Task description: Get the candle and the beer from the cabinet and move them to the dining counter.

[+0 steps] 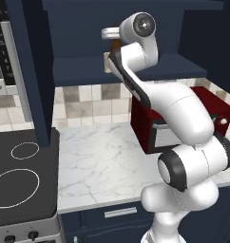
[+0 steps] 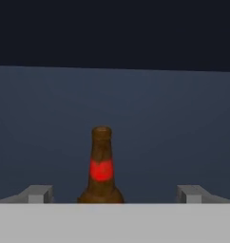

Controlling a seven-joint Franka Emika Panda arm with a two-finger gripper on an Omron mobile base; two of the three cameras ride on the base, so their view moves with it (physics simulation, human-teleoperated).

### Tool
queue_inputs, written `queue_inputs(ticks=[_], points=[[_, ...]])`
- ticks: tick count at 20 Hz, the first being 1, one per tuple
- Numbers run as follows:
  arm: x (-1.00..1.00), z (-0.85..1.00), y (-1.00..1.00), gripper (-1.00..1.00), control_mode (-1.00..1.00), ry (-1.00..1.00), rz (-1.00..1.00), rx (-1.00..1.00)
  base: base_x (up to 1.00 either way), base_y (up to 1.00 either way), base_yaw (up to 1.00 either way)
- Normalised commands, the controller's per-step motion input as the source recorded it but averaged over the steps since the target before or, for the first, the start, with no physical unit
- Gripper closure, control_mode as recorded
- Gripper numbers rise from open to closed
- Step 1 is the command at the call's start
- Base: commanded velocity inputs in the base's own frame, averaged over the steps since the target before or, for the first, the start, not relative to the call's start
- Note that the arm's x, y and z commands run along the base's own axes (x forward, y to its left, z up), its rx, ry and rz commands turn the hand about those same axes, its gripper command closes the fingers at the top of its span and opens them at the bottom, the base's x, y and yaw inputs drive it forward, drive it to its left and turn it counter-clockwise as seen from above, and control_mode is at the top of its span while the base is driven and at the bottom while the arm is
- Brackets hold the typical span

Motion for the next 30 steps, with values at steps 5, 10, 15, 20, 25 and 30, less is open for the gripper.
queue_inputs(ticks=[5,10,15,20,25,30], points=[[0.24,0.0,0.08,-1.0,-1.0,0.0,0.0,-0.01,0.0,0.0,0.0],[0.2,0.0,0.08,-1.0,-1.0,0.0,0.0,0.0,0.0,0.0,0.0],[0.13,0.0,0.02,-1.0,-1.0,0.0,0.0,0.0,0.0,0.0,0.0],[0.09,0.0,0.0,-1.0,-1.0,0.0,0.0,0.0,0.0,0.0,0.0],[0.13,0.0,0.0,-1.0,-1.0,0.01,0.0,0.0,0.0,0.0,0.0],[0.13,-0.02,0.0,-1.0,-1.0,0.01,0.0,0.0,0.0,0.0,0.0]])
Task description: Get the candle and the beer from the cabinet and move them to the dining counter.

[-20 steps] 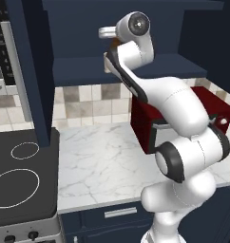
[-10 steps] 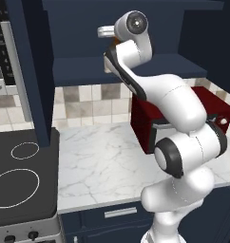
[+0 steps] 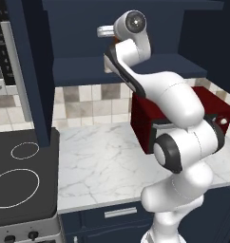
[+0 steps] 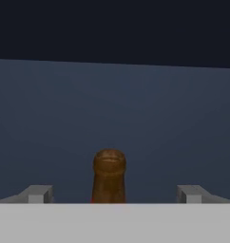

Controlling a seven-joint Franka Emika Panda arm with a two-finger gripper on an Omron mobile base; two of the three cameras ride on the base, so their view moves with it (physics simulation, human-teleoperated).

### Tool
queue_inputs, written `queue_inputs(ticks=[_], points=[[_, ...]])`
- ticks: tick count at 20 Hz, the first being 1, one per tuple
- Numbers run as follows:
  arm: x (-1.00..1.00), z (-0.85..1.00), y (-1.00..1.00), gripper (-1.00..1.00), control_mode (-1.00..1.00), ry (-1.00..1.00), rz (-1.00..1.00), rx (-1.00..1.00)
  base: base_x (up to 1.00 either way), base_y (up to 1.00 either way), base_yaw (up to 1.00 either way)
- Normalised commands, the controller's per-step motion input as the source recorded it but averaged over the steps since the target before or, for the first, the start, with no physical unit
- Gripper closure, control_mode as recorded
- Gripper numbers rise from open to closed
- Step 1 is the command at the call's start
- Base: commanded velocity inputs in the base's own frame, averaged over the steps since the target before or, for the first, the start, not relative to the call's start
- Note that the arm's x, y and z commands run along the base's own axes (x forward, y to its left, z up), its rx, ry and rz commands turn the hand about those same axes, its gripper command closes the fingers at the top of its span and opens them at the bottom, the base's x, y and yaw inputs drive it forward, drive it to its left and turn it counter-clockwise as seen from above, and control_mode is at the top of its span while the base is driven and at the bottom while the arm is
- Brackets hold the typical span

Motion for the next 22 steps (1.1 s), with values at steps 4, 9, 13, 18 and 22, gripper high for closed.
queue_inputs(ticks=[4,9,13,18,22], points=[[0.11,-0.03,0.0,-1.0,-1.0,0.01,0.0,0.0,0.0,0.0,0.0],[0.1,-0.07,0.0,-1.0,-1.0,0.01,0.0,0.0,0.0,0.0,0.0],[0.06,-0.09,0.0,1.0,-1.0,0.0,0.0,0.0,0.0,0.0,0.0],[0.04,-0.08,0.0,1.0,-1.0,0.0,0.0,0.0,0.0,0.0,0.0],[0.0,-0.03,0.0,1.0,-1.0,0.0,0.0,0.0,0.0,0.0,0.0]])
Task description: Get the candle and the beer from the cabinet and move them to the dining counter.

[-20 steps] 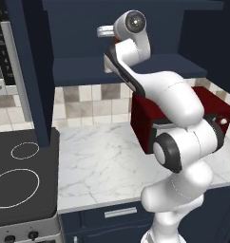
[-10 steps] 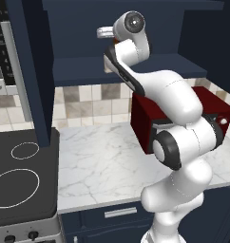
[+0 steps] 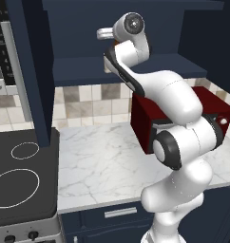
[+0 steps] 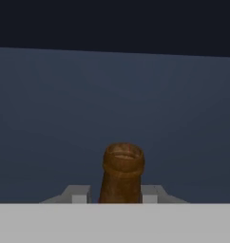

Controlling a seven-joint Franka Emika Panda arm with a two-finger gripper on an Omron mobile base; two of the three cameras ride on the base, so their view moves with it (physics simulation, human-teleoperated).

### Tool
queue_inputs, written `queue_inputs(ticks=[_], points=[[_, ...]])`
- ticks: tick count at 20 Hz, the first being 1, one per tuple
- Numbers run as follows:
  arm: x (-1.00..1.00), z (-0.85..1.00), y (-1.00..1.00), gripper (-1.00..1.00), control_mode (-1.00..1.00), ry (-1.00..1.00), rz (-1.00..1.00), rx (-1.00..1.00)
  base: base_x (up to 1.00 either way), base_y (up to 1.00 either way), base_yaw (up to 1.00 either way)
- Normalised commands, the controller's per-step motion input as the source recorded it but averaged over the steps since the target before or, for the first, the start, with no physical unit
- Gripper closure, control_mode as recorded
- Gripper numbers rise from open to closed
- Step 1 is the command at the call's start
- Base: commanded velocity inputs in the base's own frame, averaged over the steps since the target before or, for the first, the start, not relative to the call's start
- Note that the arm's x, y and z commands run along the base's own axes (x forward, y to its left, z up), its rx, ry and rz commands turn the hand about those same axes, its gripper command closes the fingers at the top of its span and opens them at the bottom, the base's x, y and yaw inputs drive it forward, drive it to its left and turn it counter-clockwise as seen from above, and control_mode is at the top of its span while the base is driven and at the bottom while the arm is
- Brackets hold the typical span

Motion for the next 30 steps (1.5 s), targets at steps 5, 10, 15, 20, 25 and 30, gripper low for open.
queue_inputs(ticks=[5,10,15,20,25,30], points=[[0.0,0.0,0.0,1.0,-1.0,0.0,0.0,0.0,0.0,0.0,0.0],[0.0,0.0,0.0,1.0,-1.0,0.0,0.0,0.0,0.0,0.0,0.0],[0.0,0.0,0.0,1.0,-1.0,0.0,0.0,0.0,0.0,0.0,0.0],[0.0,0.0,0.0,1.0,-1.0,-0.01,0.0,0.0,0.0,0.0,0.0],[0.0,0.0,-0.06,1.0,-1.0,-0.04,0.0,0.0,0.0,0.0,0.0],[0.0,-0.01,-0.04,1.0,-1.0,-0.01,0.0,0.0,0.0,0.0,0.0]])
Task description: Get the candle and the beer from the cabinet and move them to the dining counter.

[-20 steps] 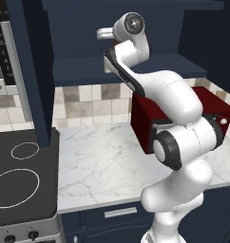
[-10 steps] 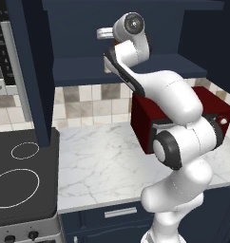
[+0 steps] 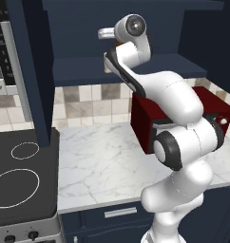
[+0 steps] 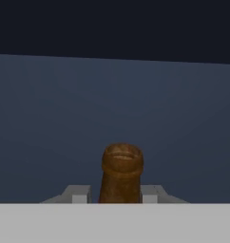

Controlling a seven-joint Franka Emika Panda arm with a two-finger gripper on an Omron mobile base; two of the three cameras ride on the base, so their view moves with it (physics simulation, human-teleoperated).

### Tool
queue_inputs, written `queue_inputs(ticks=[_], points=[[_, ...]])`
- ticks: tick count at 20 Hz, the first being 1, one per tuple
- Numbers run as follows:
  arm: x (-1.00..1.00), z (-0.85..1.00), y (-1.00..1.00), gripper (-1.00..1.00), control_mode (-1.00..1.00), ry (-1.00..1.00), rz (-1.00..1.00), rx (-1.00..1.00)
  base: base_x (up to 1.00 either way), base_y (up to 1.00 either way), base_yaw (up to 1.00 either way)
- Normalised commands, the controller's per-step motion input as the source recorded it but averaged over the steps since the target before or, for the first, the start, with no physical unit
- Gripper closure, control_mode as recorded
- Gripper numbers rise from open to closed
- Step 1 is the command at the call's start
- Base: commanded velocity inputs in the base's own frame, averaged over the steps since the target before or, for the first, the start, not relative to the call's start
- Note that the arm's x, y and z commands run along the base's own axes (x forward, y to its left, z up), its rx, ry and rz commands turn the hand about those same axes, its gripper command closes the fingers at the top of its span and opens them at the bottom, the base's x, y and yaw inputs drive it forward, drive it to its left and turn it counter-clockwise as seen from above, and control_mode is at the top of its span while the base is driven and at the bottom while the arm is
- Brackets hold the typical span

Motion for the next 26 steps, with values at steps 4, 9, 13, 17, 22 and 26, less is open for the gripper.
queue_inputs(ticks=[4,9,13,17,22,26], points=[[0.01,0.0,0.0,1.0,-1.0,0.0,0.0,0.0,0.0,0.0,0.0],[-0.18,0.01,-0.03,1.0,-1.0,-0.05,0.0,0.0,0.0,0.0,0.0],[-0.54,0.02,-0.17,1.0,-1.0,-0.14,0.01,0.0,0.0,0.0,0.0],[-0.84,0.0,-0.2,1.0,-1.0,-0.18,0.04,0.0,0.0,0.0,0.0],[-0.89,0.0,-0.29,1.0,-1.0,-0.16,0.05,0.0,0.0,0.0,0.0],[-0.9,0.02,-0.35,1.0,-1.0,-0.14,0.06,-0.01,0.0,0.0,0.0]])
